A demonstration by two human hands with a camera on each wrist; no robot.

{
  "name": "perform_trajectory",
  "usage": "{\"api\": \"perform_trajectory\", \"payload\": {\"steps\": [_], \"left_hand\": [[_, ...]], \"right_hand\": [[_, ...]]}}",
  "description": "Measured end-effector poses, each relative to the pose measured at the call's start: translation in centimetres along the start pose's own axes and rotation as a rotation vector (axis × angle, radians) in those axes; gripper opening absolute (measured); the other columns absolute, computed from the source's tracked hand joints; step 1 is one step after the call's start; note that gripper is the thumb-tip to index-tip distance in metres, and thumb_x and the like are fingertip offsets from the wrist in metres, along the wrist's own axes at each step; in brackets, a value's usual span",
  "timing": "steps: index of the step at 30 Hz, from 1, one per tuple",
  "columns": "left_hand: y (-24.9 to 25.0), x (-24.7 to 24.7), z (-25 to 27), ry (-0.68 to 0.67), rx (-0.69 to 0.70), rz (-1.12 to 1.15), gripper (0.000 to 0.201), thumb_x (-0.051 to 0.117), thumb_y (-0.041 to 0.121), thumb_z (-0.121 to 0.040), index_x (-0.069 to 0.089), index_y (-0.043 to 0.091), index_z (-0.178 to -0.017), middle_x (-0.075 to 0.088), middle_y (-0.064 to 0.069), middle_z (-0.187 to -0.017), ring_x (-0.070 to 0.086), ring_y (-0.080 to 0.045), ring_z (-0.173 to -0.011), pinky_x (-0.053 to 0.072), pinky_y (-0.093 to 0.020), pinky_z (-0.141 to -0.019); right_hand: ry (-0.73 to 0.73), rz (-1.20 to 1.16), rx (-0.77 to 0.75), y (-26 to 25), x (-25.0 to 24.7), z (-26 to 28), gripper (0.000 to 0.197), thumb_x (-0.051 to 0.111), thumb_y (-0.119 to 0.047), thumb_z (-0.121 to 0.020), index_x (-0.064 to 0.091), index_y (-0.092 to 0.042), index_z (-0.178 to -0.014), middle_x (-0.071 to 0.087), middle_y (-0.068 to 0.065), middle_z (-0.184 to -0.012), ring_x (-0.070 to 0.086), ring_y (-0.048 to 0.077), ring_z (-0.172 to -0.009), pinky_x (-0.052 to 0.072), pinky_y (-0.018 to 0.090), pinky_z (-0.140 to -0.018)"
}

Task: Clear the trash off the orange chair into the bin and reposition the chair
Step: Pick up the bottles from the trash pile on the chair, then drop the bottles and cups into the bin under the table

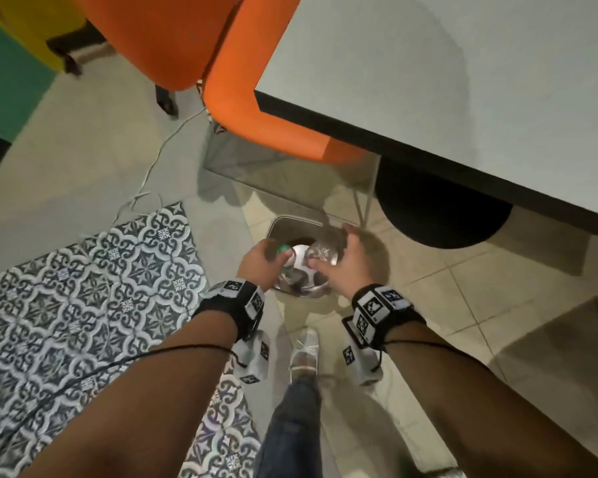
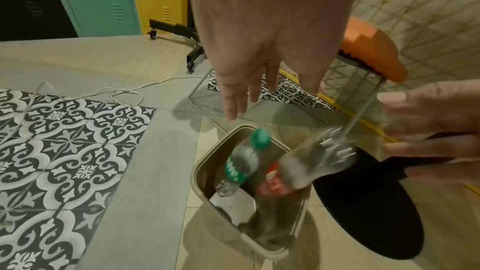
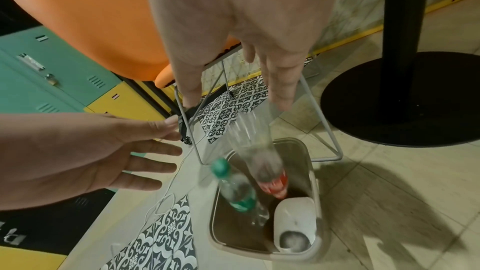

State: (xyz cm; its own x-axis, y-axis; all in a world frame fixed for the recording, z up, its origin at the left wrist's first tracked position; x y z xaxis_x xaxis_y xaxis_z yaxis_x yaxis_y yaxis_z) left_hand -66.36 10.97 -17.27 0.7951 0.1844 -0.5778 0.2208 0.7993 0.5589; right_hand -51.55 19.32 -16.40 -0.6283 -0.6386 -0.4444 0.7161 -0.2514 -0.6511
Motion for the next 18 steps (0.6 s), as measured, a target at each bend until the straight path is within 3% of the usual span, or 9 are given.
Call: {"api": "perform_trajectory", "payload": {"steps": [3, 5, 7, 10, 13, 16, 18], "left_hand": [[0.1, 0.6, 0.7, -0.041, 0.011, 0.001, 0.036, 0.061, 0.023, -0.089, 0.059, 0.008, -0.121, 0.065, -0.012, -0.119, 0.059, -0.025, -0.111, 0.038, -0.020, -0.087], [0.8, 1.2, 1.8, -0.068, 0.032, -0.002, 0.028, 0.059, 0.018, -0.090, 0.063, 0.007, -0.115, 0.066, -0.011, -0.115, 0.060, -0.023, -0.105, 0.038, -0.018, -0.083], [2.0, 2.4, 3.3, -0.093, 0.098, -0.066, 0.028, 0.057, 0.018, -0.091, 0.063, 0.007, -0.115, 0.064, -0.010, -0.118, 0.059, -0.023, -0.106, 0.039, -0.020, -0.084], [4.7, 5.2, 5.9, -0.160, 0.196, -0.143, 0.028, 0.055, 0.017, -0.090, 0.064, 0.009, -0.116, 0.062, -0.009, -0.122, 0.059, -0.025, -0.111, 0.041, -0.023, -0.091], [8.1, 9.4, 9.3, -0.234, 0.305, -0.194, 0.025, 0.056, 0.014, -0.089, 0.065, 0.006, -0.111, 0.062, -0.013, -0.118, 0.058, -0.029, -0.110, 0.045, -0.031, -0.096], [12.1, 15.1, 13.8, -0.303, 0.438, -0.301, 0.025, 0.055, 0.011, -0.090, 0.065, 0.003, -0.112, 0.061, -0.016, -0.119, 0.057, -0.030, -0.111, 0.039, -0.027, -0.092], [14.7, 19.6, 17.3, -0.362, 0.510, -0.306, 0.023, 0.055, 0.012, -0.090, 0.067, 0.008, -0.109, 0.063, -0.013, -0.118, 0.058, -0.028, -0.111, 0.039, -0.025, -0.091]], "right_hand": [[0.035, 0.001, -0.014, 0.7, -0.4, 0.6, 0.088, 0.078, -0.030, -0.075, 0.026, -0.021, -0.145, 0.038, 0.007, -0.143, 0.047, 0.024, -0.126, 0.041, 0.029, -0.098], [0.083, 0.016, -0.029, 1.3, -1.4, 1.4, 0.082, 0.076, -0.031, -0.076, 0.030, -0.024, -0.144, 0.040, 0.004, -0.142, 0.049, 0.023, -0.125, 0.045, 0.035, -0.101], [0.116, 0.031, -0.023, 2.3, -3.2, 2.6, 0.078, 0.073, -0.032, -0.078, 0.030, -0.027, -0.143, 0.039, 0.002, -0.142, 0.049, 0.022, -0.124, 0.045, 0.042, -0.101], [0.179, -0.029, -0.002, 4.7, -6.7, 5.1, 0.075, 0.069, -0.030, -0.082, 0.029, -0.028, -0.144, 0.036, 0.001, -0.145, 0.049, 0.023, -0.125, 0.047, 0.040, -0.099], [0.276, -0.062, -0.017, 8.2, -11.2, 8.6, 0.068, 0.065, -0.029, -0.085, 0.030, -0.026, -0.144, 0.039, 0.002, -0.142, 0.051, 0.022, -0.121, 0.047, 0.038, -0.097], [0.393, -0.116, -0.003, 13.0, -16.6, 12.5, 0.062, 0.064, -0.026, -0.085, 0.036, -0.024, -0.141, 0.043, 0.003, -0.136, 0.053, 0.021, -0.117, 0.048, 0.042, -0.097], [0.502, -0.135, -0.001, 17.0, -20.7, 15.4, 0.057, 0.063, -0.022, -0.086, 0.041, -0.022, -0.138, 0.047, 0.003, -0.131, 0.056, 0.020, -0.112, 0.049, 0.037, -0.094]]}}
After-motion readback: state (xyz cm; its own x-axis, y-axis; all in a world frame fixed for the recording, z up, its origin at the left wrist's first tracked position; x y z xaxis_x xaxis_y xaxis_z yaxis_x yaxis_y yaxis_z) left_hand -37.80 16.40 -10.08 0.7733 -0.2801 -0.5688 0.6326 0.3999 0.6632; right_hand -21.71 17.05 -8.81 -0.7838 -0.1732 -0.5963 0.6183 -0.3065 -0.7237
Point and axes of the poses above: each hand's wrist, its own z-axis away from the middle knuckle, its own x-axis out of the palm, y = z × x, the point moved 2 cm from there along -z, towards the middle knuckle
